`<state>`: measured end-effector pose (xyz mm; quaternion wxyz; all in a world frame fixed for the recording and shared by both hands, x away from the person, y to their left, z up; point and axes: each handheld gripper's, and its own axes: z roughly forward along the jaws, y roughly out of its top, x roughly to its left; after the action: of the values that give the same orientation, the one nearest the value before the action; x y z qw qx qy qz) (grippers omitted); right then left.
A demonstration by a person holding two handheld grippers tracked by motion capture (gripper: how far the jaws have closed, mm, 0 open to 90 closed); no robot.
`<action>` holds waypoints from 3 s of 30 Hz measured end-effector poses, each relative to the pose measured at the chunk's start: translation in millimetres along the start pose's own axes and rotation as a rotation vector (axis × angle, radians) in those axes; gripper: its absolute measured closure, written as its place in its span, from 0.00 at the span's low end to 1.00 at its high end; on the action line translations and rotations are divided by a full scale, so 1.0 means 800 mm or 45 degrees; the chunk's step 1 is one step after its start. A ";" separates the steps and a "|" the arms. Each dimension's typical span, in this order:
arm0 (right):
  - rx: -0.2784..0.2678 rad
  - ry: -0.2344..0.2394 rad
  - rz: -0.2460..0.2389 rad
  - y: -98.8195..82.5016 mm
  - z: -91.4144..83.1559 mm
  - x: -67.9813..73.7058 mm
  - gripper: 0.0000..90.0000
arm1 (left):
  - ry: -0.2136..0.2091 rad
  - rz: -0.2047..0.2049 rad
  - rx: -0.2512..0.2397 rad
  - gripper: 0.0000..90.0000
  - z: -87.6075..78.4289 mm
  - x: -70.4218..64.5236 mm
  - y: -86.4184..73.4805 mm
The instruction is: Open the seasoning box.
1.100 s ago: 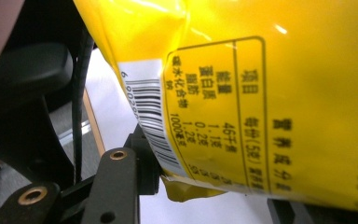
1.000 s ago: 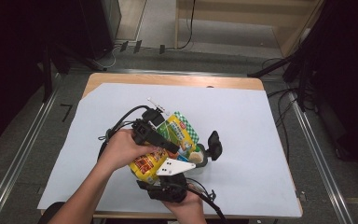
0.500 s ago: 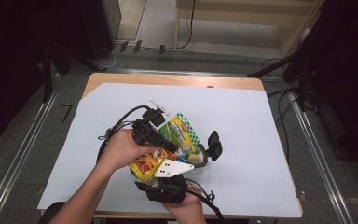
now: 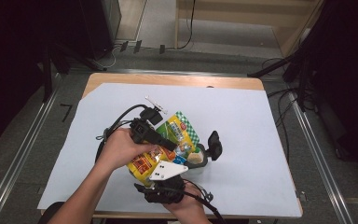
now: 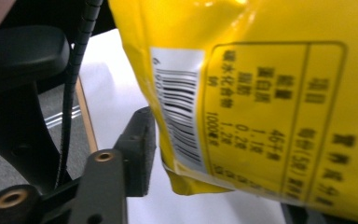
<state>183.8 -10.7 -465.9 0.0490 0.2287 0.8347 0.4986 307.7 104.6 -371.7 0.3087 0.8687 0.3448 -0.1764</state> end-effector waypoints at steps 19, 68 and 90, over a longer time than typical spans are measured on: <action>-0.066 0.090 0.163 0.002 -0.011 -0.010 0.71 | -0.029 0.008 -0.047 0.82 -0.008 0.000 0.001; -0.063 0.131 0.169 0.002 -0.012 -0.010 0.68 | 0.018 -0.023 0.132 0.96 0.010 0.008 0.037; -0.109 0.148 0.199 0.007 -0.022 -0.018 0.69 | 0.052 -0.007 0.186 0.92 0.010 0.001 0.049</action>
<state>192.9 -28.5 -454.4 -0.0289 0.2613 0.7938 0.5484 335.3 77.3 -362.1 0.2371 0.8914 0.3396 -0.1840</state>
